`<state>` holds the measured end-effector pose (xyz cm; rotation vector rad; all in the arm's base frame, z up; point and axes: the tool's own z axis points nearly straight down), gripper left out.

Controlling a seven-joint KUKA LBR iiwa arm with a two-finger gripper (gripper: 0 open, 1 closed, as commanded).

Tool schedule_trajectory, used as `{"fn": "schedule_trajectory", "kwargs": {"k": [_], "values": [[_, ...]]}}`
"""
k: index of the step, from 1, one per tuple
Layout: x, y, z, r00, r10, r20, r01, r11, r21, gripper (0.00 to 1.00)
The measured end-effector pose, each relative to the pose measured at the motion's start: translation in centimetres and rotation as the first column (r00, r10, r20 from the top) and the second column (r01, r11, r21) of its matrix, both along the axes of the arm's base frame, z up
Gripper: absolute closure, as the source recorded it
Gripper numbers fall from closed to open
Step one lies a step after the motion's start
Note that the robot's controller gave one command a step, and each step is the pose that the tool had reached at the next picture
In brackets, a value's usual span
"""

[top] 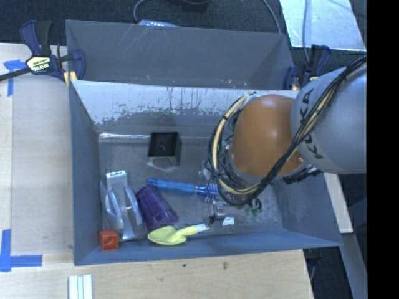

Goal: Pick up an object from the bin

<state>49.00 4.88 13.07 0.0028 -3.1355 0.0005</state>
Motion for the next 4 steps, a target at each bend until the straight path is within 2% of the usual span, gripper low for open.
{"fn": "schedule_trajectory", "kwargs": {"k": [1,2,3,4], "values": [[0.20,-0.01,0.43,1.000,-0.003,0.008,0.003,1.000,0.001,1.00],[0.20,-0.02,0.43,1.000,-0.003,0.008,0.003,1.000,0.001,0.00],[0.20,-0.02,0.43,1.000,-0.004,0.008,0.004,1.000,0.001,1.00],[0.20,-0.03,0.43,1.000,-0.004,0.008,0.004,1.000,0.001,0.00]]}}
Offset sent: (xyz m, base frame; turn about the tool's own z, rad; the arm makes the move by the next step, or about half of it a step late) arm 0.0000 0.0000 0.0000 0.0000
